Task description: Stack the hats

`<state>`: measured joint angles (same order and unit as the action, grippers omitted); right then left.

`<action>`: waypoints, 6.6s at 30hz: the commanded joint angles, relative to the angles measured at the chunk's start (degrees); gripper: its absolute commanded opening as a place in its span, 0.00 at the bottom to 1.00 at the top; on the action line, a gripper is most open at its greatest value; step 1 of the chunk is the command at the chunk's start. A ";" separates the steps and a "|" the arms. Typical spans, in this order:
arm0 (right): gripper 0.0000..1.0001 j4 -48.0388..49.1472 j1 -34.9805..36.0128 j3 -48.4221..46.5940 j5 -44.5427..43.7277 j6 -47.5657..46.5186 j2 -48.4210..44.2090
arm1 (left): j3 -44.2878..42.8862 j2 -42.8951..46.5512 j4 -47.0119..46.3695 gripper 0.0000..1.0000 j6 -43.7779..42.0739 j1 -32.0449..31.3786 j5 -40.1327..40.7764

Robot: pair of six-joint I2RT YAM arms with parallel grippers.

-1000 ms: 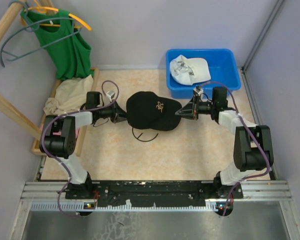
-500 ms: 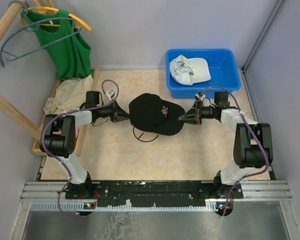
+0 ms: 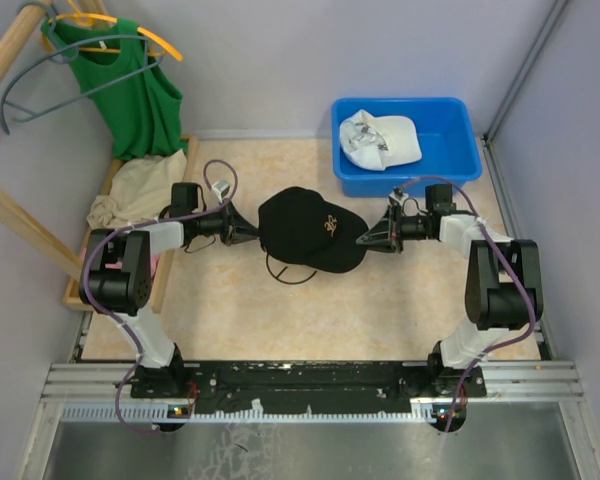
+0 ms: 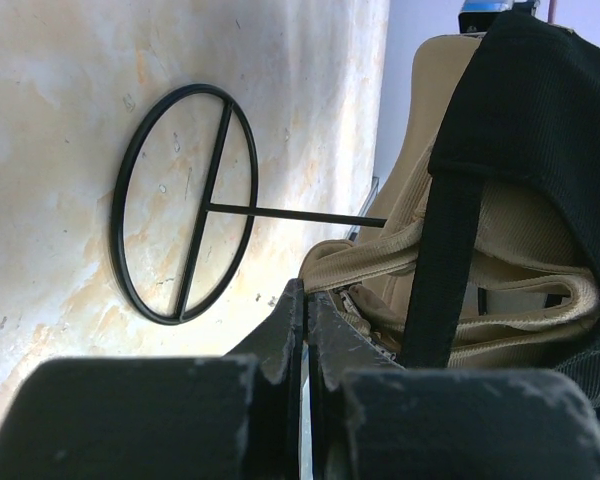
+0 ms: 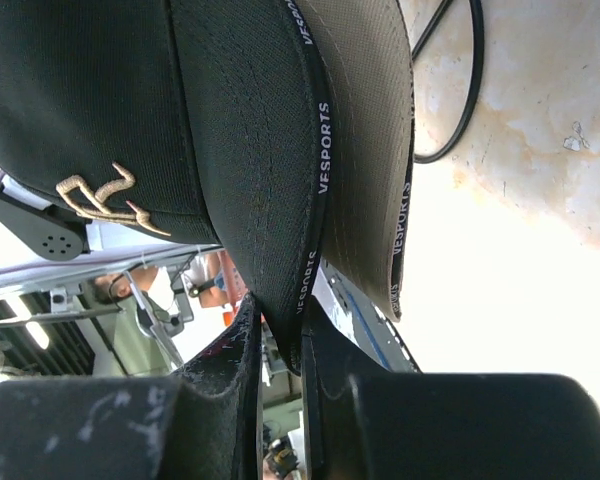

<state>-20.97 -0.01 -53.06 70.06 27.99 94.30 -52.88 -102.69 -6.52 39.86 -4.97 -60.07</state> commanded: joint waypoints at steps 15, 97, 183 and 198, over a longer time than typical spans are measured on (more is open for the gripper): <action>0.04 -6.72 -0.12 -1.96 -29.47 -6.30 -1.21 | 5.45 2.40 -4.90 0.00 3.10 1.93 1.97; 0.49 -7.64 -0.43 -6.27 -30.61 -5.56 -2.80 | 1.19 1.78 -1.07 0.07 0.89 -4.69 4.64; 0.94 -6.42 7.13 -91.13 -57.08 4.38 59.68 | -7.90 18.78 7.71 0.75 -0.96 2.20 15.63; 0.02 1.83 5.80 -79.41 -64.68 5.32 48.84 | -12.52 20.79 12.71 0.75 -4.92 3.01 17.11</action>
<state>-22.55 6.46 -134.78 7.92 33.85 151.28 -62.04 -83.88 4.58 37.39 -2.42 -43.88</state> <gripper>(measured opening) 0.120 0.749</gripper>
